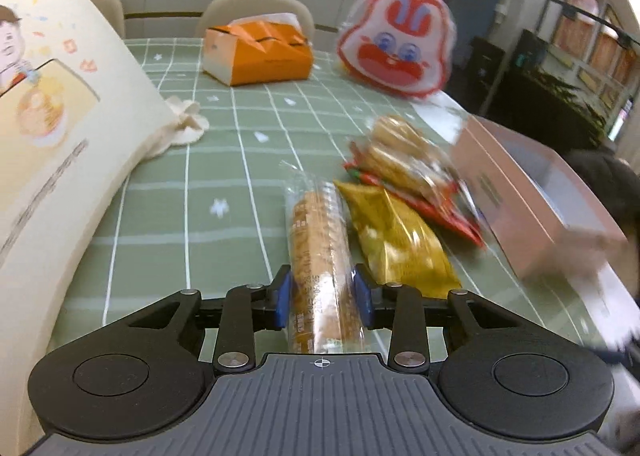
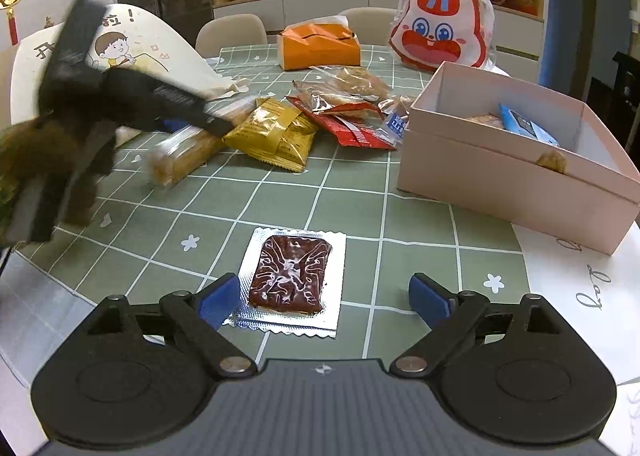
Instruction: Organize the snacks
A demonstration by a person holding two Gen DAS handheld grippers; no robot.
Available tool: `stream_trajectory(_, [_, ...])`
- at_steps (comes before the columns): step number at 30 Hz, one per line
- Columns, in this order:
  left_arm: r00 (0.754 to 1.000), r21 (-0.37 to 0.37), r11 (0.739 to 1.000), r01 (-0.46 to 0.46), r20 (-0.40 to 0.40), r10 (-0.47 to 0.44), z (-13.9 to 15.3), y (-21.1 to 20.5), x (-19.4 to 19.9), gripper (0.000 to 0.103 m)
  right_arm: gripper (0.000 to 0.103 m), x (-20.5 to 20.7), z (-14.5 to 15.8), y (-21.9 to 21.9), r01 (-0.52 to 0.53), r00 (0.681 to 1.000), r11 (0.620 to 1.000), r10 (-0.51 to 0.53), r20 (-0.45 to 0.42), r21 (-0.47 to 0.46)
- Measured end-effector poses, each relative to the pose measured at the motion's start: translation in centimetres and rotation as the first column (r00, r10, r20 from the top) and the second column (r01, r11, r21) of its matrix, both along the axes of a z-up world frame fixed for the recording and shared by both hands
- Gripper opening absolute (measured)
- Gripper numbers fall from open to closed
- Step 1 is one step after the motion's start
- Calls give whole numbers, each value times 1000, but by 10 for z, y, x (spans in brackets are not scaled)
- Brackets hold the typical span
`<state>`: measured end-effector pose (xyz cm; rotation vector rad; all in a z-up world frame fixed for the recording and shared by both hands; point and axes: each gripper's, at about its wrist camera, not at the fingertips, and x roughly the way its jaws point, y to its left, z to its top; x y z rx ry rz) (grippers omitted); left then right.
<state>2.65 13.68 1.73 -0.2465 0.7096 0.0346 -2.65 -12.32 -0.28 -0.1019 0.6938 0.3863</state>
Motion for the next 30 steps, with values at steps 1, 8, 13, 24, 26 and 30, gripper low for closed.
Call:
stream_trajectory(1, [1000, 0, 1000, 11, -1, -11, 1, -3, -10, 37, 93, 0, 0, 0, -2, 1000, 1000, 2, -1, 1])
stream_trajectory(8, [999, -7, 999, 49, 24, -48, 10, -13, -54, 36, 95, 1, 0, 2, -9, 1000, 1000, 9, -4, -9])
stream_trajectory(13, [996, 114, 992, -51, 84, 41, 25, -18, -59, 35, 95, 1, -1, 3, -10, 1000, 1000, 10, -3, -18])
stream_trajectory(24, [998, -169, 985, 33, -49, -42, 30, -43, 17, 35, 95, 1, 0, 0, -6, 1000, 1000, 6, -5, -2])
stream_trajectory(26, [996, -167, 985, -42, -86, 28, 25, -41, 40, 35, 95, 1, 0, -3, 0, 1000, 1000, 0, -4, 8])
stream_trajectory(30, [994, -62, 998, -33, -104, 26, 22, -57, 65, 44, 95, 0, 0, -10, 13, 1000, 999, -12, -7, 52])
